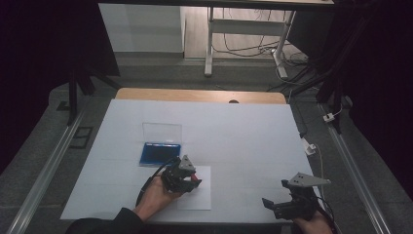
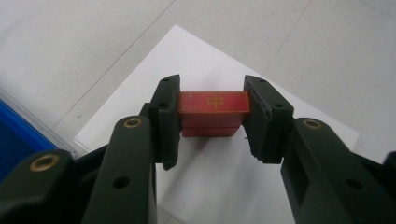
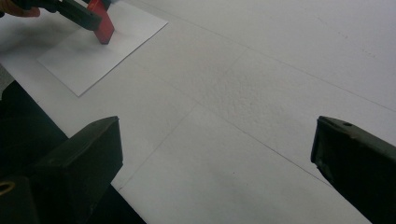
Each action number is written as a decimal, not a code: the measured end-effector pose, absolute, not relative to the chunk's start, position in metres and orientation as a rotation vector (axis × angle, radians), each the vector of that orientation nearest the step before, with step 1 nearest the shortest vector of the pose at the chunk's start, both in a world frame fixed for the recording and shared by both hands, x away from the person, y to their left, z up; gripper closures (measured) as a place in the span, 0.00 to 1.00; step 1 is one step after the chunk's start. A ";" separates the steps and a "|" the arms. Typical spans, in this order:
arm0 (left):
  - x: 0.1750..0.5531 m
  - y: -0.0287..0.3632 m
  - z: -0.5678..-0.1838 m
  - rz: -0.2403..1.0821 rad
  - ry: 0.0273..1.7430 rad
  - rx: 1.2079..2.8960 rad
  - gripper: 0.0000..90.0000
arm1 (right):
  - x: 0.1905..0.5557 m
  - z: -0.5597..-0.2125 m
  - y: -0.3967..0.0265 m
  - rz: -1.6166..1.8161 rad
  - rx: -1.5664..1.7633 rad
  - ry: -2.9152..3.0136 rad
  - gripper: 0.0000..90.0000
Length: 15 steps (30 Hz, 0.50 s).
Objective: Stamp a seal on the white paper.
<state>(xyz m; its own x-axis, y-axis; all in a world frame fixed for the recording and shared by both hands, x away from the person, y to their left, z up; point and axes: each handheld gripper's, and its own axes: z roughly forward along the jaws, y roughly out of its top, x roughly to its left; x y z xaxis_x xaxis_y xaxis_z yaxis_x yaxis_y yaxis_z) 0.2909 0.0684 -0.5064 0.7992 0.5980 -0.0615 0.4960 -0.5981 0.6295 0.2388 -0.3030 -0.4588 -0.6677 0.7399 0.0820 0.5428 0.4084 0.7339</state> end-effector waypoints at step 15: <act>0.292 0.070 -0.505 0.203 0.765 2.348 0.65 | 0.239 -0.459 -0.304 1.119 1.131 2.405 0.03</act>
<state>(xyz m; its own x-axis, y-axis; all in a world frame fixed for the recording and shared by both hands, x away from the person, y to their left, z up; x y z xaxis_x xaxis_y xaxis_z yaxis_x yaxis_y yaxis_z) 0.2924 0.0700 -0.5048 0.8177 0.5733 -0.0513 0.4724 -0.6175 0.6288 0.2390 -0.3043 -0.4586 -0.6645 0.7423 0.0867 0.5445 0.4014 0.7364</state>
